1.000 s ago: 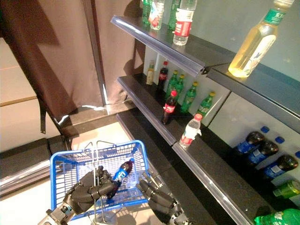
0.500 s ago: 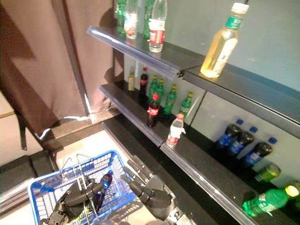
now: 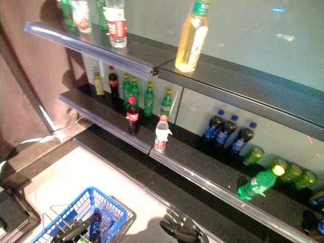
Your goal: Pick up the drink and place into the basket.
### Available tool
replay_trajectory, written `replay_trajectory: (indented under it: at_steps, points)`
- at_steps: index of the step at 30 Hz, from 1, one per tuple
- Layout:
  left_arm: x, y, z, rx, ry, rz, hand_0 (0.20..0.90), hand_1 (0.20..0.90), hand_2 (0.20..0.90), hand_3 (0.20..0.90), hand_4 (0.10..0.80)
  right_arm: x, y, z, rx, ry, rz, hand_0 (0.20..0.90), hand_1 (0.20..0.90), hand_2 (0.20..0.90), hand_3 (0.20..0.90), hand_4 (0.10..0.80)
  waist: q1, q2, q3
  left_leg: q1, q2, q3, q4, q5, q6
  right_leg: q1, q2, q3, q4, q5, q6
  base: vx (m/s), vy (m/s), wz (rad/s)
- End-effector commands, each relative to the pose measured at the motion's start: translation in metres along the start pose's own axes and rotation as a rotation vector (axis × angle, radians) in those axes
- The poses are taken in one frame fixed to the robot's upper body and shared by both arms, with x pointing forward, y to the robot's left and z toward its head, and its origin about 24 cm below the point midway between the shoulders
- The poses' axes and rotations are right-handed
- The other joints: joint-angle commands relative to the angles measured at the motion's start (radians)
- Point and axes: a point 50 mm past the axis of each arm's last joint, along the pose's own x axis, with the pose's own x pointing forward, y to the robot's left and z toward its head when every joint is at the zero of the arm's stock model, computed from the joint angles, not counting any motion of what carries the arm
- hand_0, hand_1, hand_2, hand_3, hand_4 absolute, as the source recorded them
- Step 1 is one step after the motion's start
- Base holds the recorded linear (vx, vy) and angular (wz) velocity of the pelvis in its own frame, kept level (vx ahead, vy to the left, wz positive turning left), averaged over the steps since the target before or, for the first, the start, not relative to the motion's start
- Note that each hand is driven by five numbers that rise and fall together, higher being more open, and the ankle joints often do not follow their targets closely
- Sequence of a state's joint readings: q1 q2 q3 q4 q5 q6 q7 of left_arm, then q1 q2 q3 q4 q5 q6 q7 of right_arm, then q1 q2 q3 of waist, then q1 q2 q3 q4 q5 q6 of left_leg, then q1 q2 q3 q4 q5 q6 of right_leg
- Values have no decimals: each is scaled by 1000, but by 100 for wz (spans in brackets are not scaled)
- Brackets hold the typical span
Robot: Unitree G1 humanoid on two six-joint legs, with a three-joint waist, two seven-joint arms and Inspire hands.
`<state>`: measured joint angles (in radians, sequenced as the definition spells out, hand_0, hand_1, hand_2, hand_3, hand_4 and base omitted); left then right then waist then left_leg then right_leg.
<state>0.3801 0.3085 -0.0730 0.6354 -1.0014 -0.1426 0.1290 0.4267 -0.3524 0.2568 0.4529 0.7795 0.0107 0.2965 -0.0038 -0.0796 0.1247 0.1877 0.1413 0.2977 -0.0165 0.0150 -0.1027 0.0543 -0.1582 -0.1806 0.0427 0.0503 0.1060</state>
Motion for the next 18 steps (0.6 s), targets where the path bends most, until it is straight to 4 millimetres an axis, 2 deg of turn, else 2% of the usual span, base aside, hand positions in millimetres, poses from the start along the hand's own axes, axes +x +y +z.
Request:
replay_trajectory:
  at_steps: [1, 6, 7, 8, 11, 12, 13, 15, 16, 17, 18]
  points:
    - [1, -68, 30, -21, -217, -287, 300, 300, 300, 200, 100, 11, -5, 26, -104, -94, -123, 900, 900, 900, 900, 800, -22, 12, 34, -45, -40, -56, 106, -38, 46, 71, -27, 5, -29, 5, 63, -98, -22, -22]
    - [11, -55, 12, -111, -132, -169, 300, 300, 300, 200, 100, 13, -23, 12, -102, -34, -320, 900, 900, 900, 900, 800, -59, 18, 40, -32, -42, -7, 118, -62, 51, 66, -36, 43, -57, 29, 78, -69, 20, -31]
    - [14, -53, 11, -59, -145, -141, 300, 300, 300, 200, 100, 13, -28, 8, -102, -10, -389, 900, 900, 900, 900, 800, -74, 20, 43, -24, -42, 9, 121, -76, 53, 65, -41, 57, -63, 33, 84, -106, 49, -31]
    - [16, -55, 15, 81, -185, -136, 300, 300, 300, 200, 100, 12, -34, 4, -126, 15, -471, 900, 900, 900, 900, 800, -89, 20, 42, -23, -46, 23, 126, -91, 57, 49, -49, 73, -65, 44, 93, -127, 46, -39]
    - [20, -49, 11, 132, -158, -94, 300, 300, 300, 200, 100, 8, -45, -6, -142, 52, -589, 900, 900, 900, 900, 800, -117, 25, 40, -15, -44, 63, 120, -104, 63, 4, -68, 86, -61, 71, 114, -87, 10, -53]
    - [22, -44, 11, 139, -155, -70, 300, 300, 300, 200, 100, 6, -48, -9, -146, 63, -601, 900, 900, 900, 900, 800, -128, 26, 39, -6, -41, 92, 109, -107, 64, -20, -77, 70, -53, 81, 122, -112, -81, -67]
    - [23, -38, 12, 134, -153, -38, 300, 300, 300, 200, 100, 7, -49, -12, -141, 79, -595, 900, 900, 900, 900, 800, -128, 27, 35, 3, -33, 139, 97, -105, 62, -45, -92, 9, -35, 90, 128, -83, -85, -68]
    - [23, -38, 12, 132, -153, -37, 300, 300, 300, 200, 100, 7, -49, -12, -145, 80, -592, 900, 900, 900, 900, 800, -127, 27, 35, 4, -32, 144, 96, -105, 62, -47, -93, 4, -33, 90, 129, -23, -45, -75]
    - [23, -34, 13, 114, -156, -15, 300, 300, 300, 200, 100, 8, -49, -11, -177, 86, -576, 900, 900, 900, 900, 800, -123, 35, 34, 20, -26, 164, 87, -122, 57, -47, -99, -53, -16, 78, 140, -46, -77, -100]
    - [24, -31, 16, 95, -162, 5, 300, 300, 300, 200, 100, 12, -47, -7, -231, 83, -543, 900, 900, 900, 900, 800, -112, 36, 33, 24, -22, 193, 76, -117, 57, -57, -100, -112, 11, 72, 137, -101, -133, -101]
    - [24, -31, 18, 84, -170, 16, 300, 300, 300, 200, 100, 18, -43, -1, -276, 74, -508, 900, 900, 900, 900, 800, -105, 36, 33, 25, -18, 208, 69, -115, 61, -67, -91, -143, 42, 51, 127, -190, -217, -92]
